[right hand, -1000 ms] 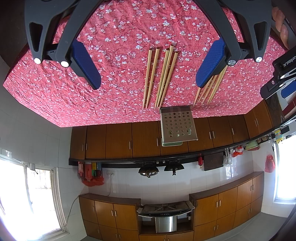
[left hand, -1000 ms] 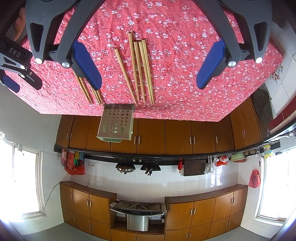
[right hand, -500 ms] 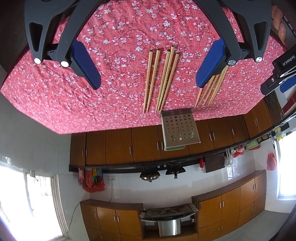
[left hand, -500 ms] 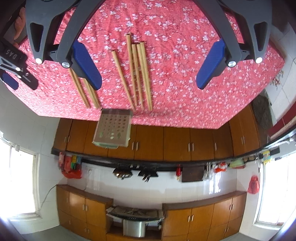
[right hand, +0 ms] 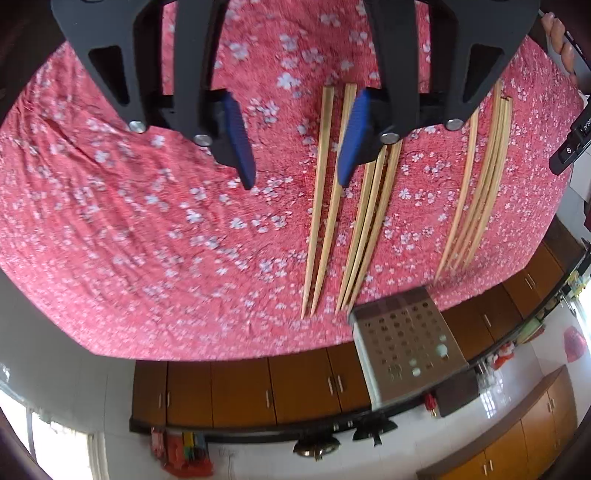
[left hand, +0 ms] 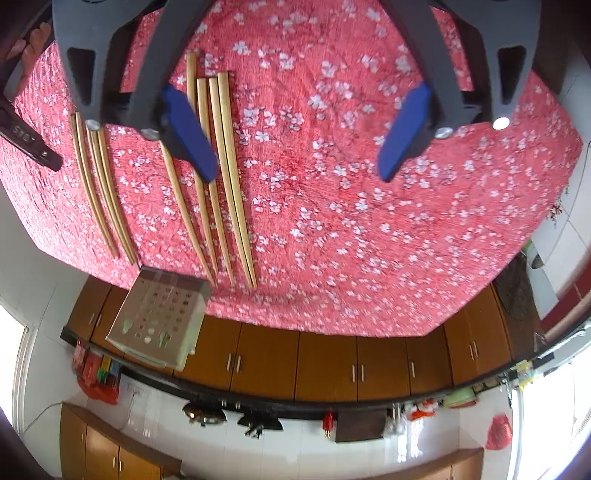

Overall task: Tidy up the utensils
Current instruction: 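Lower the right gripper onto a bamboo chopstick and close while the left gripper grasps another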

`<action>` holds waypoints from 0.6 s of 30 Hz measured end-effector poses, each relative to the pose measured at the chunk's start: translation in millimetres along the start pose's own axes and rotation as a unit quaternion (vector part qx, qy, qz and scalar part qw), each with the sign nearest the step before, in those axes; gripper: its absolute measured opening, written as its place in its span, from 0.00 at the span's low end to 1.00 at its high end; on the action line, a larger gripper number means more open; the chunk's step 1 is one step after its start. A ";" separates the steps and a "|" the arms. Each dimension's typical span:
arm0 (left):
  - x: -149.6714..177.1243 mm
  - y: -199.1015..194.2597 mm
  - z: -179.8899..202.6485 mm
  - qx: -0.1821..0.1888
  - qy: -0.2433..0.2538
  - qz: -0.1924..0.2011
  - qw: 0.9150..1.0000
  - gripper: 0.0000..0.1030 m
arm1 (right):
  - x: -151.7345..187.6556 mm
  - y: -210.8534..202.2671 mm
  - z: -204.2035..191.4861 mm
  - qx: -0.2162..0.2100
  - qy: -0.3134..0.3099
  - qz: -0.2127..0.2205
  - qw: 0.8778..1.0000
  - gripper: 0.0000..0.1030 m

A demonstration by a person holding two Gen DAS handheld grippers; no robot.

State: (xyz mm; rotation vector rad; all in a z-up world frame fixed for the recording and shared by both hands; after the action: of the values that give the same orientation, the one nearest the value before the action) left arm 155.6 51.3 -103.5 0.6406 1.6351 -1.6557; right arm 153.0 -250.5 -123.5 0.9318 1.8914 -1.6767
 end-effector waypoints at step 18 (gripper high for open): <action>11.4 47.0 40.1 0.084 0.035 -0.086 0.992 0.20 | -8.1 36.7 11.3 0.017 0.003 -0.035 0.999 0.07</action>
State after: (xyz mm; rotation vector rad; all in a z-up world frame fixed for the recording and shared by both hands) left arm 190.0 12.7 -139.1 0.6629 1.6500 -1.9317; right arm 184.2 -261.9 -144.6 0.8931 1.9255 -1.7529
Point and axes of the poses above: each gripper's, at about its wrist camera, not at the fingertips, and y roughly the way its jaws point, z to its right, x to its underside, the point moved 7 cm from there along y, roughly the way its jaws point, and after that the axes turned 5 degrees about z, right-handed, at the moved point
